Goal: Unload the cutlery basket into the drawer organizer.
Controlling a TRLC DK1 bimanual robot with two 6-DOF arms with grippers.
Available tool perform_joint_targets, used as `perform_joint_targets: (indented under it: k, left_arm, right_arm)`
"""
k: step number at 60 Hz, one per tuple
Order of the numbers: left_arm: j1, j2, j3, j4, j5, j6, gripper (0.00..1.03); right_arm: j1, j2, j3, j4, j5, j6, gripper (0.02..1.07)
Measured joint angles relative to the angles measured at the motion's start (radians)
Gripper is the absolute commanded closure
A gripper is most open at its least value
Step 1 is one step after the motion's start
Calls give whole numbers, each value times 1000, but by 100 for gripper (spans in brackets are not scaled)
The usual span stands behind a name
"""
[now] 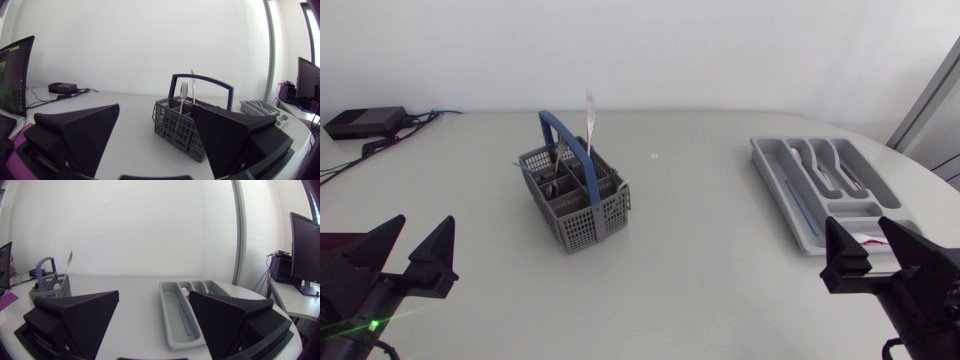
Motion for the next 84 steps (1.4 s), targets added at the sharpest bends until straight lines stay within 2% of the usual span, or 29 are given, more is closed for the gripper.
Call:
perform_joint_targets:
  k: [36, 45, 60, 68, 77, 84]
  left_arm:
    - [12, 0, 1, -2, -15, 1, 4]
    - [19, 37, 23, 1, -15, 1, 6]
    - [19, 261, 170, 12, -15, -24, 6]
    - [19, 393, 264, 9, -17, -50, 8]
    - [-3, 517, 385, -87, -21, -76, 10]
    - [-11, 608, 475, -159, -23, -87, 10]
  right_arm:
    - [52, -5, 0, 2, 0, -4, 7]
    - [65, 29, 14, 40, 0, -12, 7]
    - [104, 278, 138, 143, 3, -27, 7]
    - [167, 444, 240, 153, 47, -27, 7]
    - [239, 651, 359, 146, 66, -27, 7]
    - [312, 811, 469, 84, 99, -26, 7]
